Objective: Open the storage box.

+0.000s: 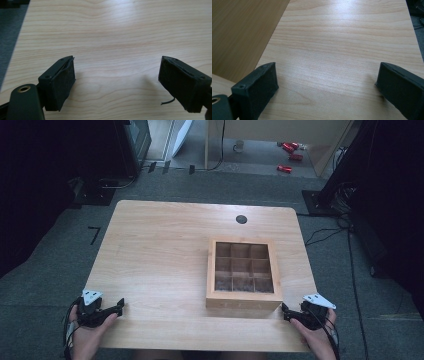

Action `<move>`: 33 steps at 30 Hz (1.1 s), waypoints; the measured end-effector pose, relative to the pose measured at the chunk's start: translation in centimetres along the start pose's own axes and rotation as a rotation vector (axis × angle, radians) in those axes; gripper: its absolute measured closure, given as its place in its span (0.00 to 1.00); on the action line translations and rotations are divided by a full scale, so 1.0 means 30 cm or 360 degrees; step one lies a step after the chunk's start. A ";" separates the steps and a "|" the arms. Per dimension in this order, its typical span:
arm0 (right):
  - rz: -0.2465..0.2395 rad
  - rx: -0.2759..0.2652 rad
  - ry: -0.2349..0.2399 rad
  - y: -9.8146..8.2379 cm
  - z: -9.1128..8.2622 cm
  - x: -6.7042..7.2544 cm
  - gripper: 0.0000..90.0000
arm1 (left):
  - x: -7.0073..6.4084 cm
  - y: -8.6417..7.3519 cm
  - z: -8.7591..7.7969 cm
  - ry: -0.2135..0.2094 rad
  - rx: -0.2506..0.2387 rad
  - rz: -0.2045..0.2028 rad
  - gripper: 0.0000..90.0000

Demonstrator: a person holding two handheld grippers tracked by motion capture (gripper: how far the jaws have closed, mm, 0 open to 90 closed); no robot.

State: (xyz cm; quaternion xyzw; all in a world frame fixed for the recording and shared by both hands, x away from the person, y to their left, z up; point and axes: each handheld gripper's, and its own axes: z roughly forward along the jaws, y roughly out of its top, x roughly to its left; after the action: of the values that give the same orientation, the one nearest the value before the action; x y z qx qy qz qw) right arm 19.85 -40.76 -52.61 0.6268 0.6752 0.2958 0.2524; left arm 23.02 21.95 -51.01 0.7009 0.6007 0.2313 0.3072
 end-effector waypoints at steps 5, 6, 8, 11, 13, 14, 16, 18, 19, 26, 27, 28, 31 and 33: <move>0.0000 0.0000 0.0000 0.000 0.000 0.000 0.03 | -0.048 0.019 -0.012 -0.0027 -0.0048 0.0037 0.16; 0.0000 0.0000 0.0000 0.000 0.000 0.000 0.03 | -0.059 0.023 -0.014 -0.0033 -0.0057 0.0042 0.16; 0.0000 0.0000 0.0000 0.000 0.000 0.000 0.03 | -0.080 0.030 -0.018 -0.0054 -0.0075 0.0050 0.16; 0.0001 -0.0001 0.0000 0.000 0.000 0.000 0.04 | -0.114 0.039 -0.018 -0.0085 -0.0094 0.0068 0.17; 0.0000 -0.0001 -0.0001 0.000 0.000 0.000 0.04 | -0.136 0.045 -0.017 -0.0101 -0.0098 0.0089 0.17; 0.0000 -0.0001 -0.0001 0.000 0.000 0.001 0.04 | -0.147 0.048 -0.015 -0.0112 -0.0100 0.0099 0.17; 0.0004 -0.0002 -0.0004 0.001 0.001 0.002 0.04 | -0.171 0.051 -0.012 -0.0130 -0.0104 0.0111 0.17; 0.0002 -0.0004 -0.0003 0.001 0.002 0.004 0.04 | -0.196 0.053 -0.009 -0.0151 -0.0104 0.0126 0.17; 0.0002 -0.0004 -0.0003 0.001 0.002 0.004 0.04 | -0.196 0.053 -0.009 -0.0151 -0.0104 0.0126 0.17; 0.0013 -0.0004 -0.0011 0.003 0.003 0.010 0.05 | -0.290 0.072 -0.009 -0.0228 -0.0123 0.0185 0.17; 0.0013 -0.0004 -0.0011 0.003 0.003 0.010 0.05 | -0.290 0.072 -0.009 -0.0228 -0.0123 0.0185 0.17; 0.0014 -0.0004 -0.0011 0.003 0.003 0.010 0.05 | -0.309 0.075 -0.009 -0.0246 -0.0124 0.0200 0.17; 0.0014 -0.0004 -0.0011 0.003 0.003 0.010 0.05 | -0.353 0.080 -0.007 -0.0280 -0.0127 0.0238 0.17; 0.0014 -0.0004 -0.0011 0.003 0.003 0.010 0.05 | -0.374 0.085 -0.004 -0.0299 -0.0127 0.0257 0.17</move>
State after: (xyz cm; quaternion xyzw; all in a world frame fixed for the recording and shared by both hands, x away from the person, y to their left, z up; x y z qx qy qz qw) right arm 19.95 -40.45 -52.60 0.6304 0.6712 0.2956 0.2543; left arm 22.80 10.71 -48.61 0.7528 0.5013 0.2124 0.3700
